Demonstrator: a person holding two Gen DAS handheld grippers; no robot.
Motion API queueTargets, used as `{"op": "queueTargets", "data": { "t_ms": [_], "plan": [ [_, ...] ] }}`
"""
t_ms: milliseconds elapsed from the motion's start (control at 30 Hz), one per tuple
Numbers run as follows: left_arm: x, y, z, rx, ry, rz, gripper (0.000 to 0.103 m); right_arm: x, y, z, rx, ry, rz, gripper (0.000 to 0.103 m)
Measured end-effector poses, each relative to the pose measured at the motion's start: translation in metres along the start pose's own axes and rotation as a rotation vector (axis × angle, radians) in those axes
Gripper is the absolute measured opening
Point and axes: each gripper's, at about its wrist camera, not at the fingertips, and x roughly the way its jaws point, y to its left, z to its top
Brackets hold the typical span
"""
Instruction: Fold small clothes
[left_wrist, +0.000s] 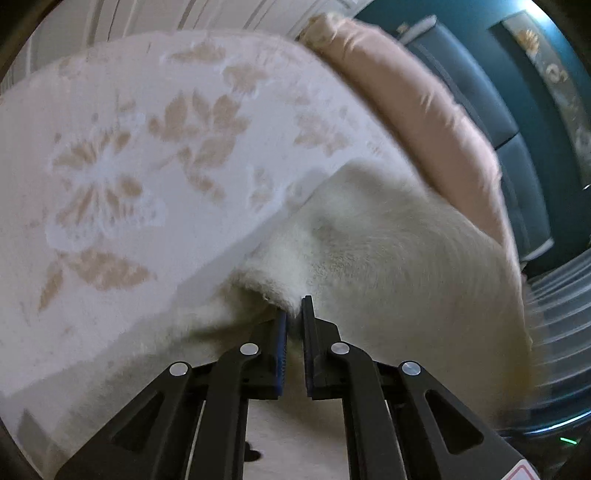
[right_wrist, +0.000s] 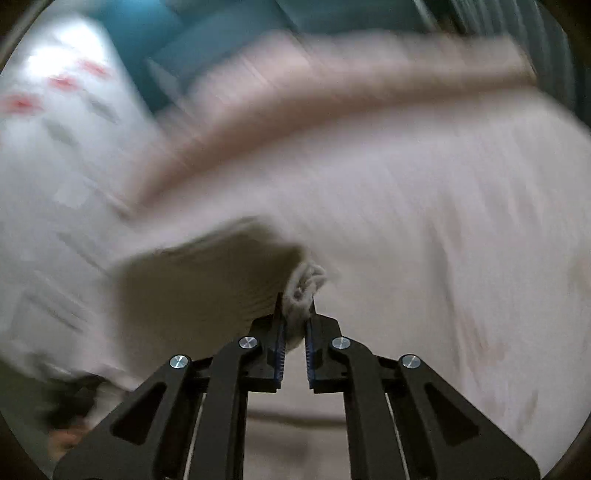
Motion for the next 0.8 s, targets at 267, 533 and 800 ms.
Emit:
{"op": "queueTargets", "data": {
  "t_ms": [267,533,800],
  "plan": [
    [0.008,0.005,-0.007,0.029,0.013,0.031,0.006,-0.028,-0.02,-0.008,0.114,-0.114,0.239,0.007],
    [0.01,0.001,-0.01,0.099,0.023,0.067,0.009,0.016,-0.051,-0.021,0.236,0.038,0.116,0.011],
    [0.012,0.004,-0.012,0.112,0.016,0.071,0.013,0.0,0.049,0.0,-0.037,-0.053,0.119,0.03]
  ]
}}
